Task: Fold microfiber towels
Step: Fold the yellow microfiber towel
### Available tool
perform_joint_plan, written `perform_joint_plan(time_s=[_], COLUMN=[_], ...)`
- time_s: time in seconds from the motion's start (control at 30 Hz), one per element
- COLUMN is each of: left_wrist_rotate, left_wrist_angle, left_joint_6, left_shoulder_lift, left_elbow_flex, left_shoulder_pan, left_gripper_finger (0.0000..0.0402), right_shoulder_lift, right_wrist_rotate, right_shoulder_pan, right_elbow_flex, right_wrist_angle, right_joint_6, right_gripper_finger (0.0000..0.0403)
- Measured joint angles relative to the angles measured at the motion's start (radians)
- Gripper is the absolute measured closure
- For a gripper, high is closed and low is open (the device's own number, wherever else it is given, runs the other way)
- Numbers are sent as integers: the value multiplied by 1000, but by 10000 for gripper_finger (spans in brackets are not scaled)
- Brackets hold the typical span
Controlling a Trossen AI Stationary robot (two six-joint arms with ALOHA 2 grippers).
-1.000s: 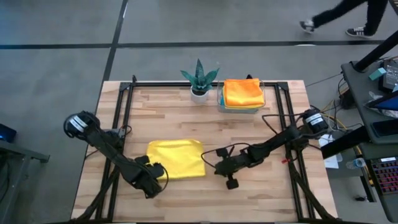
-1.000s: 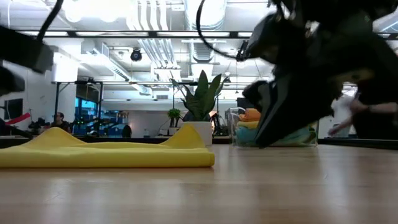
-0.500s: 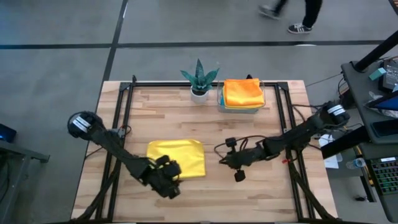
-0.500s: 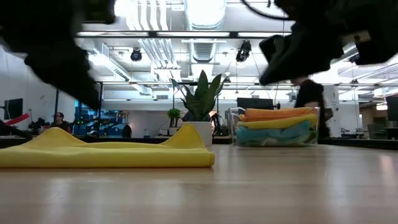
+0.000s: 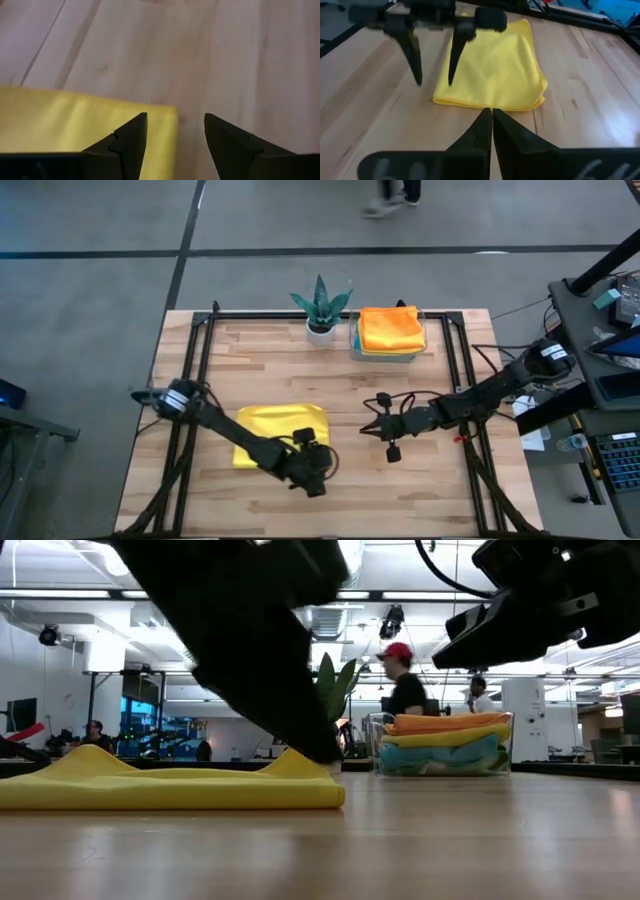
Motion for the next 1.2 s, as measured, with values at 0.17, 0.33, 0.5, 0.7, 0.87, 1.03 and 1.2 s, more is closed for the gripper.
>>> perform_joint_plan(time_s=[0.17,0.33,0.5,0.7,0.87,1.03,1.2], left_wrist_rotate=[-1,-2,-8,-32,-73,-173,-243], left_wrist_angle=[-12,-13,-29,-40,-49,-119,-264], left_joint_6=[49,4,-36,-53,-65,-173,-420], left_shoulder_lift=[95,99,98,98,76,-36,-180], left_elbow_flex=[67,53,35,26,22,17,-50], left_shoulder_pan=[18,17,17,17,-3,-49,-114], left_gripper_finger=[220,220,260,373,398,401,401], right_shoulder_lift=[24,33,33,33,33,33,33], right_wrist_rotate=[0,1,1,1,1,1,1], right_shoulder_pan=[0,0,0,0,0,0,0], right_elbow_flex=[-9,1,2,2,2,2,2], right_wrist_angle=[50,55,56,56,56,55,56], right_joint_6=[-2,-11,-23,-23,-22,-14,-14], right_gripper_finger=[394,394,394,394,394,394,394])
